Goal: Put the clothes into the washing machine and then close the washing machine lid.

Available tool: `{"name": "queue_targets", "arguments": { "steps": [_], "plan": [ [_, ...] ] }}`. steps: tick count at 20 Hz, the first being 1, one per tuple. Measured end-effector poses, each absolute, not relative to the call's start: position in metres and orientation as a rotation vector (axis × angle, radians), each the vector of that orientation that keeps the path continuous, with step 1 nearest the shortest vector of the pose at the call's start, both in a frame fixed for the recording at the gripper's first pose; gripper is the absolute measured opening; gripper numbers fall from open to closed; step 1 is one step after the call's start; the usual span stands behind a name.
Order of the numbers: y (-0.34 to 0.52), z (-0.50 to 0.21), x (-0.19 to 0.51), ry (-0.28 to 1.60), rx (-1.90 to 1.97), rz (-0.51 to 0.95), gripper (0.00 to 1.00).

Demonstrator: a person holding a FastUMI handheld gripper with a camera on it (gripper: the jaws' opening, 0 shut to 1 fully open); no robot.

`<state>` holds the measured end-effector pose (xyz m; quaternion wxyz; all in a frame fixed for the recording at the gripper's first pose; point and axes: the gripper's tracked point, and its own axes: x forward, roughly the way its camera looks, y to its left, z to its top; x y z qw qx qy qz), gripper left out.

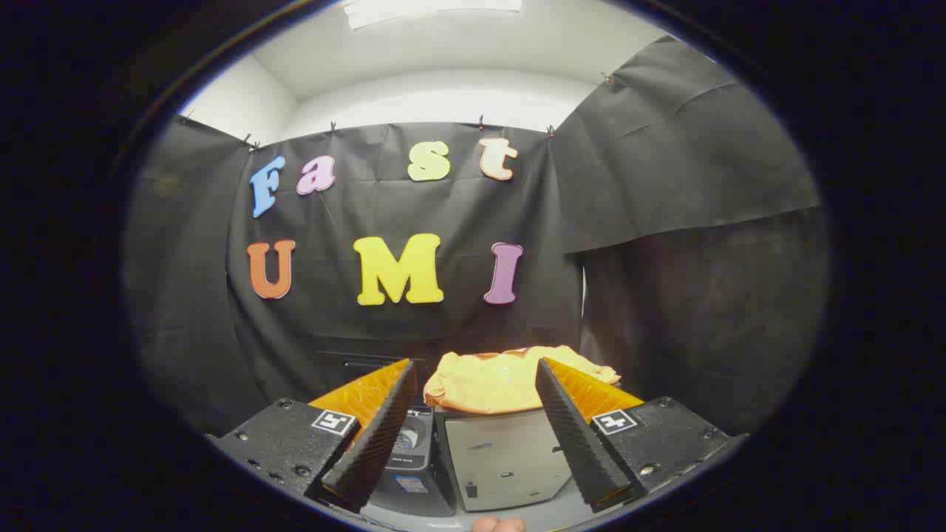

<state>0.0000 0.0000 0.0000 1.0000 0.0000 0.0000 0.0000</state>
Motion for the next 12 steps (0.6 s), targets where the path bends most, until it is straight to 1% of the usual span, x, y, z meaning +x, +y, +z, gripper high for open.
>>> {"name": "queue_targets", "arguments": {
  "steps": [12],
  "plan": [
    [0.011,0.002,-0.006,0.005,-0.014,0.005,1.00]
  ]
}}
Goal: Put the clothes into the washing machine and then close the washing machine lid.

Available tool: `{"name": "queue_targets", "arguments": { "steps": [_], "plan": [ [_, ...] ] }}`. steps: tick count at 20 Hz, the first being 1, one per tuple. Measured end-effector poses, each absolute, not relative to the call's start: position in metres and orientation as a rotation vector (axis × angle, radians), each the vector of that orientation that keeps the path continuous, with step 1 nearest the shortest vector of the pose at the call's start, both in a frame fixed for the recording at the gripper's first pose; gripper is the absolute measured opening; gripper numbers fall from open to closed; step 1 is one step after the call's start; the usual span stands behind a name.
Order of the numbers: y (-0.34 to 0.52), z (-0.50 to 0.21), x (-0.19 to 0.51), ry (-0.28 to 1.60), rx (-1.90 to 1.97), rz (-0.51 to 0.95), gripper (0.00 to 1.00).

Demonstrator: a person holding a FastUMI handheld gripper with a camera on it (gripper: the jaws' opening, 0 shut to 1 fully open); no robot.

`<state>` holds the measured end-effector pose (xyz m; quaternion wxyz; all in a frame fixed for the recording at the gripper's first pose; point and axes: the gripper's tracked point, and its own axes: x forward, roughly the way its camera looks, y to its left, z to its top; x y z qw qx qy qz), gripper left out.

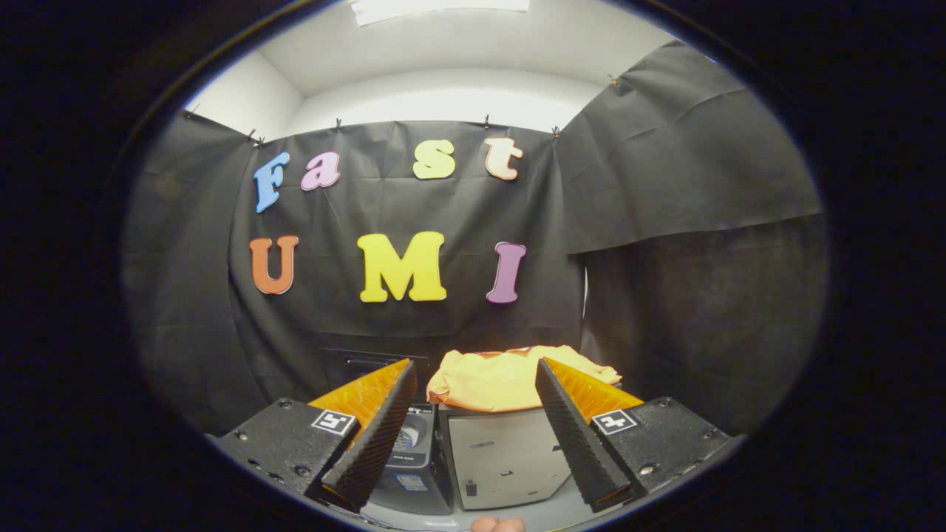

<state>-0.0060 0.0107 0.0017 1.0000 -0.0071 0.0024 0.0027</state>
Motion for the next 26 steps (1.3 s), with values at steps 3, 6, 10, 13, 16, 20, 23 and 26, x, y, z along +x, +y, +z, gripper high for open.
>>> {"name": "queue_targets", "arguments": {
  "steps": [3,6,10,13,16,20,23,26],
  "plan": [
    [0.013,0.003,-0.006,0.004,-0.023,0.007,1.00],
    [0.015,0.004,-0.009,0.003,-0.035,0.009,1.00],
    [0.014,0.003,-0.011,0.012,-0.029,0.007,1.00],
    [0.010,0.006,-0.011,0.007,-0.021,-0.006,1.00],
    [0.009,0.008,-0.006,0.014,-0.032,-0.018,1.00],
    [0.004,0.022,0.009,0.023,-0.064,-0.020,1.00],
    [-0.005,0.028,0.033,0.058,-0.059,-0.018,1.00],
    [-0.014,0.027,0.062,0.103,-0.069,-0.011,1.00]
  ]
}}
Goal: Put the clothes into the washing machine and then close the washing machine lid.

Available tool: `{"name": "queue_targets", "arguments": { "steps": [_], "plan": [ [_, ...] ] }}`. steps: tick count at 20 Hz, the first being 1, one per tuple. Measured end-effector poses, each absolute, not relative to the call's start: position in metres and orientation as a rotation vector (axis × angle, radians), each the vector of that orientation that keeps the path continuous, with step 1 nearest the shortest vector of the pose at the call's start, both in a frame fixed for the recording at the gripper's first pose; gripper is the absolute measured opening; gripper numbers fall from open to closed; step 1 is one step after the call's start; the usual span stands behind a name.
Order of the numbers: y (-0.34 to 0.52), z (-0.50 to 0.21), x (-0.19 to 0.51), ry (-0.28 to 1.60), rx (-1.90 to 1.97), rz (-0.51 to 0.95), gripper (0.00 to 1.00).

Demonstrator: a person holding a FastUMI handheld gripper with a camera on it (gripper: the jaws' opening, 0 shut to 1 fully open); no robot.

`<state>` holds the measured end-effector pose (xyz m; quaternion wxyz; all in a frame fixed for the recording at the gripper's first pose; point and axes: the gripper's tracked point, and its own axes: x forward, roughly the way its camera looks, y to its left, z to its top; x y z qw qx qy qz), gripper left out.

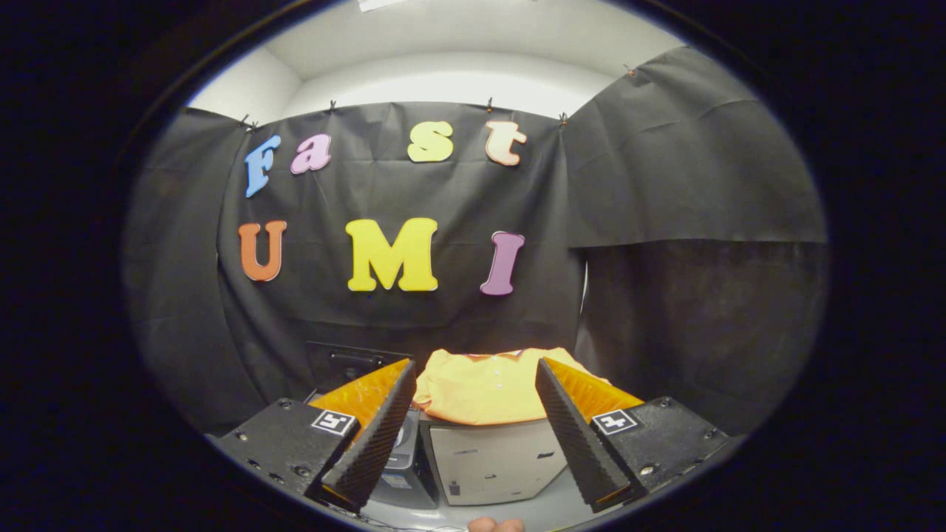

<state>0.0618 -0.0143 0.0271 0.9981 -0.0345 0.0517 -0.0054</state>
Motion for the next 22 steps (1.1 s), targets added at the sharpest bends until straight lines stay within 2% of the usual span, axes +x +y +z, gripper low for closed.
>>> {"name": "queue_targets", "arguments": {
  "steps": [6,22],
  "plan": [
    [-0.024,0.006,0.137,0.206,-0.084,0.046,1.00],
    [-0.057,-0.059,0.274,0.394,-0.099,0.037,1.00]
  ]
}}
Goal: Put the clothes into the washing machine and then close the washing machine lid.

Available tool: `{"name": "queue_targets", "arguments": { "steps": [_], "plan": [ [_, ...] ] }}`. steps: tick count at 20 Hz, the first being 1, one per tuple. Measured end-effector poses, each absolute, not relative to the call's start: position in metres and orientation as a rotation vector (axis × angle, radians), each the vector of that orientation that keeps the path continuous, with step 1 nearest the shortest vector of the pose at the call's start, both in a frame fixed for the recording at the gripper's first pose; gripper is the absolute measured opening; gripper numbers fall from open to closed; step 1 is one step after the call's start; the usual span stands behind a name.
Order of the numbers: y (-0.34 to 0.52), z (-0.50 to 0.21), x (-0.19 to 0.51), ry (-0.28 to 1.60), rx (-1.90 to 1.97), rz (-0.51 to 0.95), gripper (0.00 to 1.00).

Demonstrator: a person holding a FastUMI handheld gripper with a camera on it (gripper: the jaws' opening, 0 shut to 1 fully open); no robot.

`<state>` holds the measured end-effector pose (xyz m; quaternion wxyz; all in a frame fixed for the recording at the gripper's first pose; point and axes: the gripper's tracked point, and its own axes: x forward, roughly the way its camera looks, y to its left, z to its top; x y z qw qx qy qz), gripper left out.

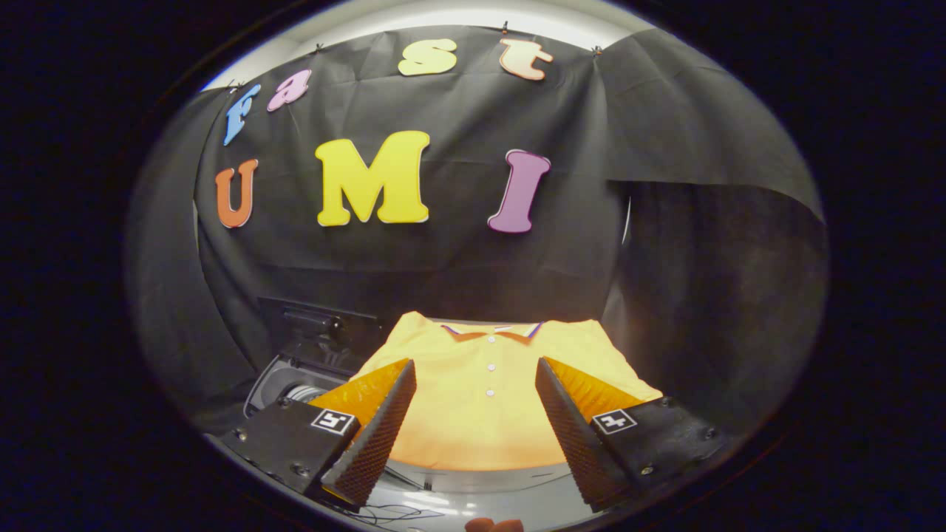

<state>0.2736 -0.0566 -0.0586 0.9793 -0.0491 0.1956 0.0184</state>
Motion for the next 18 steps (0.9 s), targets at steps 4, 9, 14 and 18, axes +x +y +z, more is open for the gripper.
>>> {"name": "queue_targets", "arguments": {
  "steps": [4,9,14,18],
  "plan": [
    [-0.063,-0.080,0.301,0.452,-0.107,0.035,1.00],
    [-0.069,-0.097,0.332,0.488,-0.151,0.027,1.00],
    [-0.071,-0.116,0.357,0.530,-0.175,0.028,1.00],
    [-0.073,-0.132,0.370,0.577,-0.144,0.029,1.00]
  ]
}}
